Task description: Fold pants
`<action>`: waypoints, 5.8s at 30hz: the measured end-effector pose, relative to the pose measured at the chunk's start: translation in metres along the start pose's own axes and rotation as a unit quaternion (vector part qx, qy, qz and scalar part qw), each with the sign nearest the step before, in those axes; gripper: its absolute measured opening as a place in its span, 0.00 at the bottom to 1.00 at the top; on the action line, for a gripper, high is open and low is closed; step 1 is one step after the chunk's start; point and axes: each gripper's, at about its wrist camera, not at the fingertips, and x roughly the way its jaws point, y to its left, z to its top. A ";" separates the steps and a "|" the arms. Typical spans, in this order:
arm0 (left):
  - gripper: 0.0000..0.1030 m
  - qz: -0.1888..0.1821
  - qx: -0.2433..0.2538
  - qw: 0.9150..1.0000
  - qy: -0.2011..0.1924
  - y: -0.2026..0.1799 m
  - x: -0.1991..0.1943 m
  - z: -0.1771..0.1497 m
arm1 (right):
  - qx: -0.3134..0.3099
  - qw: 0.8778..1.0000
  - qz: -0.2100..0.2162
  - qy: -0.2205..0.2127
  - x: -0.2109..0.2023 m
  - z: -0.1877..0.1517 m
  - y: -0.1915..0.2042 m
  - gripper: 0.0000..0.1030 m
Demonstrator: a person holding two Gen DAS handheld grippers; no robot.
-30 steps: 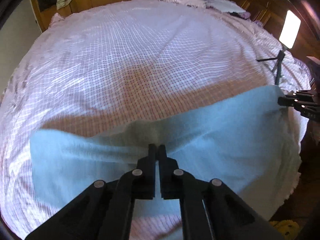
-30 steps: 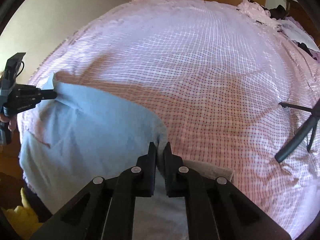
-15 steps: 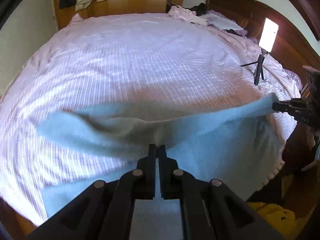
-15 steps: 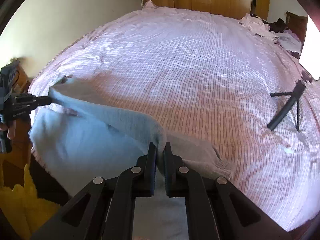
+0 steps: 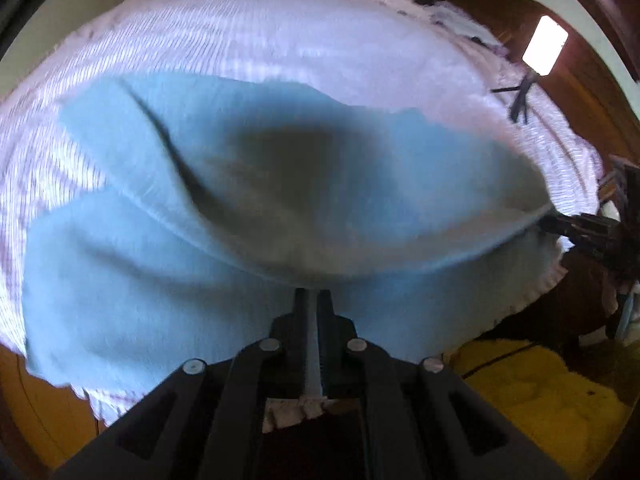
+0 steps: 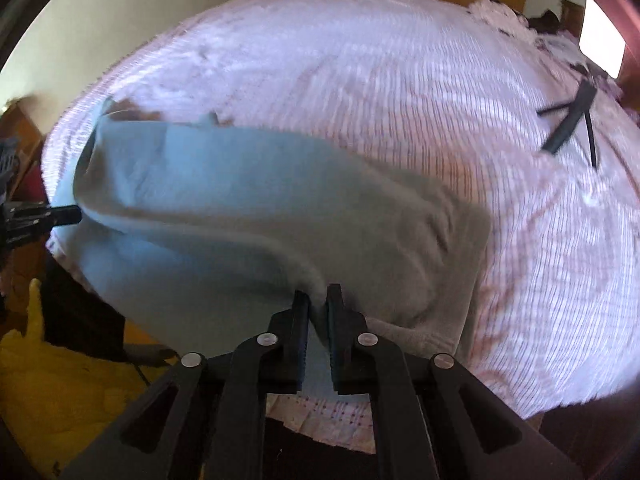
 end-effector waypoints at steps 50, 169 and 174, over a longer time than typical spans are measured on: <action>0.03 0.006 -0.225 0.966 -0.128 0.109 -0.064 -0.015 | 0.404 0.910 0.090 -0.027 -0.004 -0.061 -0.073 0.34; 0.38 0.136 -0.232 0.956 -0.116 0.134 -0.024 0.009 | 0.364 0.920 0.105 -0.103 -0.014 -0.085 -0.086 0.54; 0.38 0.139 -0.229 0.956 -0.121 0.132 -0.025 0.008 | 0.355 0.922 0.094 -0.123 -0.008 -0.076 -0.087 0.55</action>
